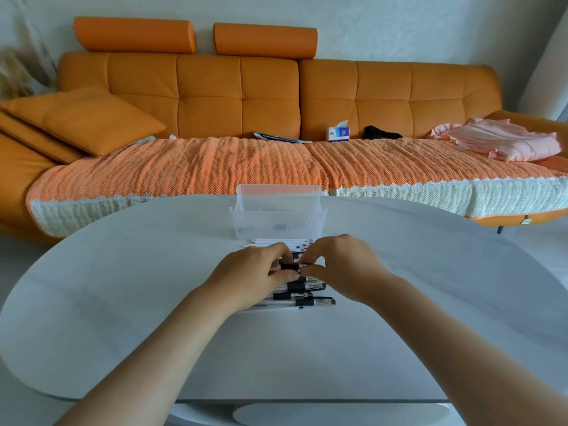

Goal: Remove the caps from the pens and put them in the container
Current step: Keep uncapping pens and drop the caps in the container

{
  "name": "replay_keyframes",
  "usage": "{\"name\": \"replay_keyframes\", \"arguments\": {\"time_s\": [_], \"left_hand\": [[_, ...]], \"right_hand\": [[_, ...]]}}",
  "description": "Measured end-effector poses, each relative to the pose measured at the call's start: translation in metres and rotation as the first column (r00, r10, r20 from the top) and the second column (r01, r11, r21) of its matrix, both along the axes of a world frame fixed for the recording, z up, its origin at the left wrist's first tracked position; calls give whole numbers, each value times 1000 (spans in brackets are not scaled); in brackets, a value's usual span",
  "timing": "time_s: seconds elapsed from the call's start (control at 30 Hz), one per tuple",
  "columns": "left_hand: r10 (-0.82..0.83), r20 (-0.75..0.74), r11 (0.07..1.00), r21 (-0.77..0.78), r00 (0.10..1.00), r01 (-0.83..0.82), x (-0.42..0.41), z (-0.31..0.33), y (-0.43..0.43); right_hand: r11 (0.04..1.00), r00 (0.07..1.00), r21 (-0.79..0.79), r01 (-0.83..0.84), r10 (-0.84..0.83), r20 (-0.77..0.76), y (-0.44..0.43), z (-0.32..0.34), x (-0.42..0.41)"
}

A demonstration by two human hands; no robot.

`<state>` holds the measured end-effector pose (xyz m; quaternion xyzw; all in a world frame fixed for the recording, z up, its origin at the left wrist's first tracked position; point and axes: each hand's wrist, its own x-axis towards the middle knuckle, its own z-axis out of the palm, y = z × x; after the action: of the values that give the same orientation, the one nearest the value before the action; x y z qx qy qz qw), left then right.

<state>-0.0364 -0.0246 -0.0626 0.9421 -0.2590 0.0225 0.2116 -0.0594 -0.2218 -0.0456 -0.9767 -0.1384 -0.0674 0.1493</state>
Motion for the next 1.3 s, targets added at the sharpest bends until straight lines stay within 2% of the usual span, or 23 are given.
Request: {"name": "replay_keyframes", "arguments": {"time_s": [0.1, 0.27, 0.43, 0.67, 0.77, 0.93, 1.3], "left_hand": [[6, 34, 999, 36, 999, -7, -1, 0, -1], [-4, -44, 1000, -1, 999, 4, 0, -2, -5], [-15, 31, 999, 48, 999, 14, -2, -1, -4], [-19, 8, 1000, 22, 1000, 18, -1, -2, -4], [-8, 71, 998, 57, 997, 4, -3, -3, 0], [27, 7, 998, 54, 1000, -27, -1, -6, 14], [87, 66, 995, 47, 994, -90, -1, 1, 51]], "right_hand": [[1000, 1000, -4, 8, -8, 3, -1, 0, -1], [1000, 1000, 3, 22, -22, 10, 0, -1, -2], [1000, 1000, 7, 14, -14, -5, -2, -1, -2], [1000, 1000, 18, -4, 4, -10, 1, -1, -1], [1000, 1000, 24, -9, 10, -17, 2, -1, 0], [999, 999, 35, -28, 29, -24, 7, -3, 2], [990, 997, 120, -71, 74, -21, 11, -7, 9]]}}
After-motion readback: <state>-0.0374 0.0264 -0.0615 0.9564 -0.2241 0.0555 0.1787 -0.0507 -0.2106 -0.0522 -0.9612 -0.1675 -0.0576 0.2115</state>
